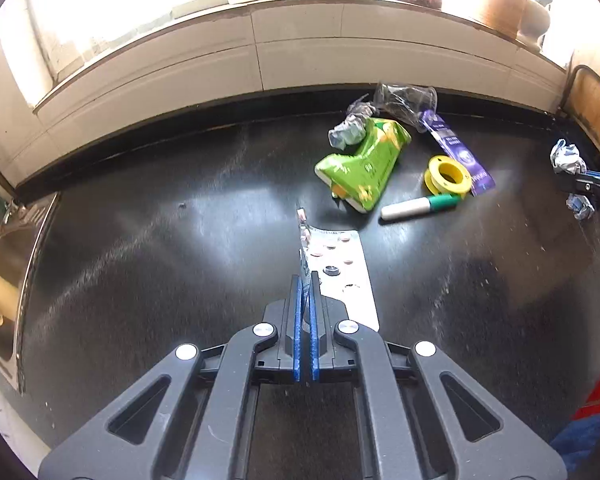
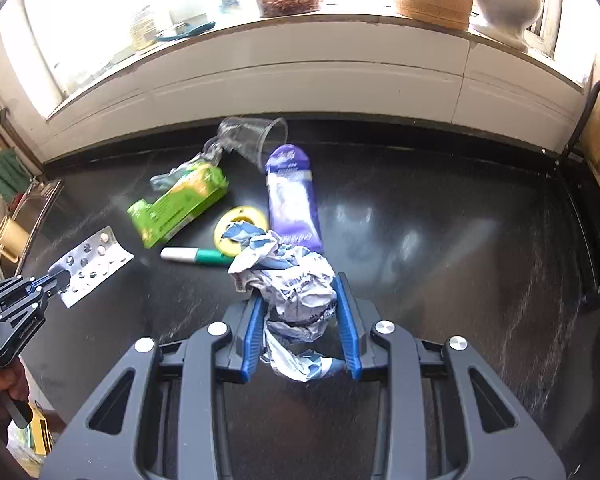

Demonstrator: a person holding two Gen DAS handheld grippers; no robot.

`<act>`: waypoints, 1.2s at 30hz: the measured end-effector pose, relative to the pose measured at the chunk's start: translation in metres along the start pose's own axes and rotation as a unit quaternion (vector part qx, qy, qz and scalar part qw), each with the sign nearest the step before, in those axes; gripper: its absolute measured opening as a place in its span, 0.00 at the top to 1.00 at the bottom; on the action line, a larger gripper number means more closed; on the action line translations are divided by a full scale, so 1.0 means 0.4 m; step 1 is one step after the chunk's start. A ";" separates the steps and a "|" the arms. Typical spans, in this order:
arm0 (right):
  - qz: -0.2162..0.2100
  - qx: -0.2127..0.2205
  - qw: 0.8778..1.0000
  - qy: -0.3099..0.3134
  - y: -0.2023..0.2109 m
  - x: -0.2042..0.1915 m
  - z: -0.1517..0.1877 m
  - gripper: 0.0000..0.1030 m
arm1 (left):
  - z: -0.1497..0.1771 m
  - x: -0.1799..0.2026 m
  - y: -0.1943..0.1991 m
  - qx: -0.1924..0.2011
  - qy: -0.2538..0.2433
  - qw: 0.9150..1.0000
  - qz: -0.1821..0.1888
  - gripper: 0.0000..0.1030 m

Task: Collect trash
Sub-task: 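Carry blister and foil wrapper to the bin and open both tools over it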

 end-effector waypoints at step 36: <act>-0.252 0.012 0.902 0.350 0.263 -0.931 0.230 0.67 | 0.498 -0.307 0.468 0.067 0.233 0.951 -0.190 0.98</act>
Point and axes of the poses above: each gripper's, at about its wrist camera, not at the fingertips, and y roughly against the way its jaws point, x to its right, z to its underside, the point moved 4 cm from there along -y, roughly the way its jaws point, and after that the axes turned 14 degrees about z, right-handed, at the moved point
